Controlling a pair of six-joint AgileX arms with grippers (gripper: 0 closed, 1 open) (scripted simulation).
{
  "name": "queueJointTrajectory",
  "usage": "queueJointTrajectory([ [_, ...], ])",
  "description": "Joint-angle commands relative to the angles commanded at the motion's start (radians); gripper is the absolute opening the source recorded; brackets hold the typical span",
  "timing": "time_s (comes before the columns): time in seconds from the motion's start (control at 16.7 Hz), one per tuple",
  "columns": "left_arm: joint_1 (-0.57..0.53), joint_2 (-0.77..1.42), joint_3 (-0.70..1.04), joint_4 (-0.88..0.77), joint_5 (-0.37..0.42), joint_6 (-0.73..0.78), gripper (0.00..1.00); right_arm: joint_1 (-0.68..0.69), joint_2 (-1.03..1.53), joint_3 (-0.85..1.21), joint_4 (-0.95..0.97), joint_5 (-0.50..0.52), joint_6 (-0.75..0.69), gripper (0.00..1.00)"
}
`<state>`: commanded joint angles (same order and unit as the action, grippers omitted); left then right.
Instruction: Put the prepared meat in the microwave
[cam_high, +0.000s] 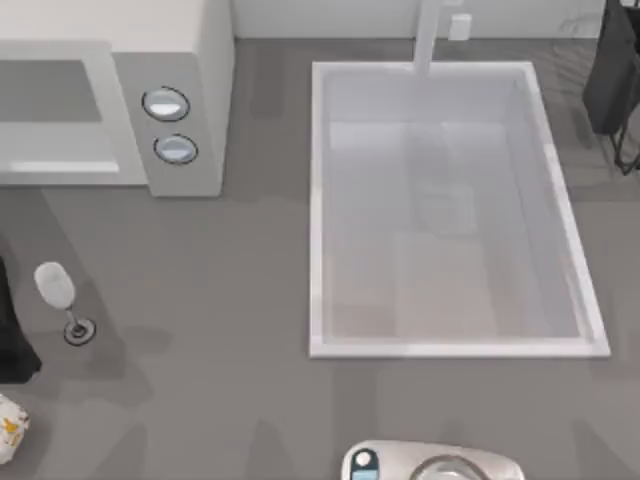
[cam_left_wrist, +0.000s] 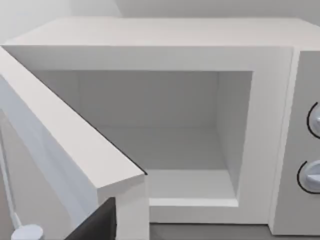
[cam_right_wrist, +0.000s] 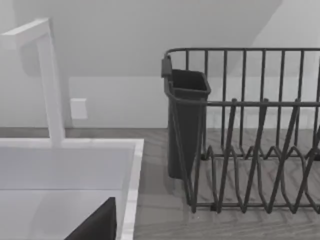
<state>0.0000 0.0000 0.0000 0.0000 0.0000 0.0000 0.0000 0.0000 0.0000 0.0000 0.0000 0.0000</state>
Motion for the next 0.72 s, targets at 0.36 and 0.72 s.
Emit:
queueJointTrajectory([
  [0.36, 0.008, 0.109, 0.082, -0.096, 0.001, 0.047, 1.0, 0.0, 0.0, 0.0, 0.0, 0.0, 0.0, 1.0],
  [0.72, 0.041, 0.552, 0.332, -0.418, 0.0, 0.169, 1.0, 0.0, 0.0, 0.0, 0.0, 0.0, 0.0, 1.0],
])
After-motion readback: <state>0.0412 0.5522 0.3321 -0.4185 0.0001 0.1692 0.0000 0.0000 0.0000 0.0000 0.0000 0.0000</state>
